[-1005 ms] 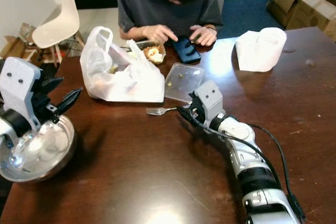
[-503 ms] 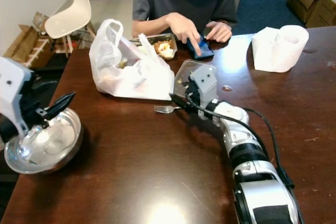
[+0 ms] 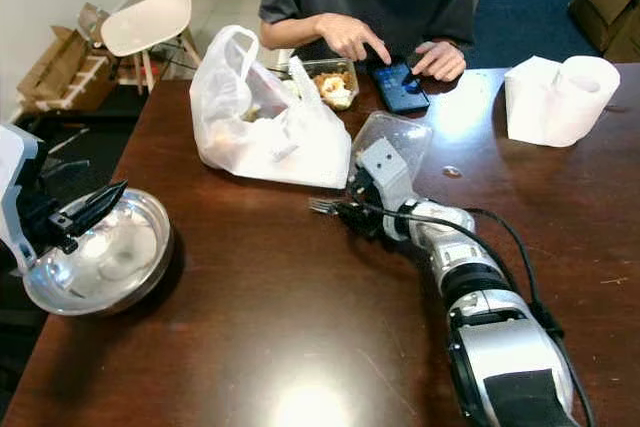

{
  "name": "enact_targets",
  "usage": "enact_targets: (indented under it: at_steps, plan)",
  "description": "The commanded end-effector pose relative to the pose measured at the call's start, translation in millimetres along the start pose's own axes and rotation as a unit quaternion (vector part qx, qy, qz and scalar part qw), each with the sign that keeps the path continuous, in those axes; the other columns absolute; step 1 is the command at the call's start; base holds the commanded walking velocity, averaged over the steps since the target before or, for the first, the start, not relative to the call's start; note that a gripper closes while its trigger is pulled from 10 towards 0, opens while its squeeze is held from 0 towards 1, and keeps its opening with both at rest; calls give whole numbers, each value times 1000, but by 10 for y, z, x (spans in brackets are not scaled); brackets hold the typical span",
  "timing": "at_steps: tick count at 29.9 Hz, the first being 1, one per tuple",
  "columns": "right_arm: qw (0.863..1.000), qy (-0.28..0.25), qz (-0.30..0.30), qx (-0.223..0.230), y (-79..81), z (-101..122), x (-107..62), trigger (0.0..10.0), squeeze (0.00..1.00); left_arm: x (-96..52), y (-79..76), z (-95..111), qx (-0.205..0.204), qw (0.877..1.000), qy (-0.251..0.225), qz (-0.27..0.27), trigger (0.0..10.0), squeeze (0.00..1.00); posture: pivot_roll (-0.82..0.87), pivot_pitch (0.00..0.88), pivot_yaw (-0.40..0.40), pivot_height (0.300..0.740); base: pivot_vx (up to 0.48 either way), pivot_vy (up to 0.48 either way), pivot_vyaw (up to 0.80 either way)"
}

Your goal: Setting the table

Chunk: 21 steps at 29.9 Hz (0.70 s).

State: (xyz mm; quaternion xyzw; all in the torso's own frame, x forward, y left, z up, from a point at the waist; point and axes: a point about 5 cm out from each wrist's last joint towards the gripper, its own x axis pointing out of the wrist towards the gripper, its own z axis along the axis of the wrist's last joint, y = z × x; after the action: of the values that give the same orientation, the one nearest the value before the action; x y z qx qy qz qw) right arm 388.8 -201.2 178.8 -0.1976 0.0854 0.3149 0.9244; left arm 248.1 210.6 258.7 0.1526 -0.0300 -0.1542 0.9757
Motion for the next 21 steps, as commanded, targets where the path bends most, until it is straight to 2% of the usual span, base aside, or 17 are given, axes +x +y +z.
enact_targets:
  at_steps: [1, 2, 7, 11, 14, 18, 20, 21]
  plan:
    - [999, 39, 19, 2, 64, -170, -16, 10000, 0, -39, 8, 0, 2, 1000, 3, 7, 10000, 0, 246, 187, 206, 740, 0, 0, 0]
    - [998, 52, 28, -1, 51, -226, -61, 10000, 0, -39, -3, -5, 0, 1000, 4, 7, 10000, 0, 243, 189, 206, 740, 0, 0, 0]
    - [997, 55, 54, 15, 95, -281, -71, 10000, 0, -38, -22, -14, -5, 1000, 7, 7, 10000, 0, 233, 187, 203, 740, 0, 0, 0]
    - [996, 23, 71, 41, 161, -220, -10, 10000, 0, -25, -46, -25, -9, 1000, 7, 7, 10000, 0, 216, 188, 197, 740, 0, 0, 0]
    - [992, -37, 91, 79, 315, -113, 111, 10000, 0, 5, -98, -48, -18, 1000, 5, 3, 10000, 0, 195, 184, 193, 740, 0, 0, 0]
    - [989, -64, 99, 92, 412, -76, 168, 10000, 0, 30, -133, -56, -23, 1000, 3, 0, 10000, 0, 181, 180, 188, 740, 0, 0, 0]
    - [985, -89, 102, 110, 557, -50, 237, 10000, 0, 55, -155, -58, -27, 1000, 0, -1, 10000, 0, 175, 177, 184, 740, 0, 0, 0]
    - [985, -89, 102, 110, 557, -50, 237, 10000, 0, 55, -155, -58, -27, 1000, 0, -1, 10000, 0, 175, 177, 184, 740, 0, 0, 0]
